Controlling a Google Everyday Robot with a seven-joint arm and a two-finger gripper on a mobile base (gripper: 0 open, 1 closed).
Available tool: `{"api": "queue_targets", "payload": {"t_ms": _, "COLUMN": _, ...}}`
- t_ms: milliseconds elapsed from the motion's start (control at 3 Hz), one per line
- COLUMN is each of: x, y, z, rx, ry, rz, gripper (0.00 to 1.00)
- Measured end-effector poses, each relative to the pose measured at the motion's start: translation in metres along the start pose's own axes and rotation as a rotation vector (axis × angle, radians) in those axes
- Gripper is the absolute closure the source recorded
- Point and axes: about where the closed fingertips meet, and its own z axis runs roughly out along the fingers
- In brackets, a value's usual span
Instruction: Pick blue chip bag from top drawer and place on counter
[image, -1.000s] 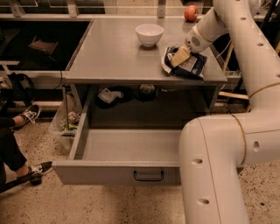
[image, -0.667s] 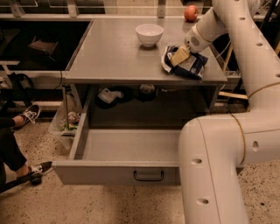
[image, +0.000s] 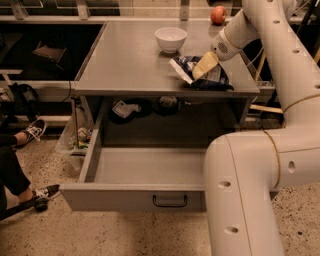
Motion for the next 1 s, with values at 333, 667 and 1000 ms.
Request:
{"api": "queue_targets", "payload": {"t_ms": 333, "x": 0.000, "y": 0.000, "z": 0.001, "rx": 0.000, "ry": 0.000, "rz": 0.000, "gripper": 0.00}}
{"api": "queue_targets", "payload": {"t_ms": 667, "x": -0.025, "y": -0.009, "z": -0.085, "rx": 0.162, "ry": -0.023, "rz": 0.010, "gripper": 0.00}}
{"api": "queue_targets", "payload": {"t_ms": 1000, "x": -0.034, "y": -0.002, "z": -0.178, "rx": 0.328, "ry": -0.024, "rz": 0.051, "gripper": 0.00}}
